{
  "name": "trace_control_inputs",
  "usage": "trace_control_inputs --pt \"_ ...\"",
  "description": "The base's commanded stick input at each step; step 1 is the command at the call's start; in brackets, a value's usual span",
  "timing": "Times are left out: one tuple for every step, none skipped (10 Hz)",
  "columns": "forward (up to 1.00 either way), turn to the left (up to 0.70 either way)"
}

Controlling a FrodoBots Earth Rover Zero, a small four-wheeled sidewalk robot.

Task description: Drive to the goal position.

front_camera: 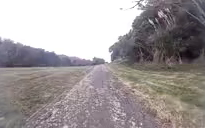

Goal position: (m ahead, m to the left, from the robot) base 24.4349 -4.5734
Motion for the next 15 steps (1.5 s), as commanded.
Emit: trace_control_inputs --pt "0.45 0.0" --pt "0.45 0.0" --pt "0.45 0.0" --pt "0.45 0.0" --pt "0.45 0.0" --pt "0.45 0.0" --pt "0.45 0.0" --pt "0.45 0.0" --pt "0.45 0.0" --pt "0.45 0.0" --pt "0.45 0.0" --pt "0.45 0.0" --pt "0.45 0.0" --pt "0.45 0.0" --pt "0.45 0.0"
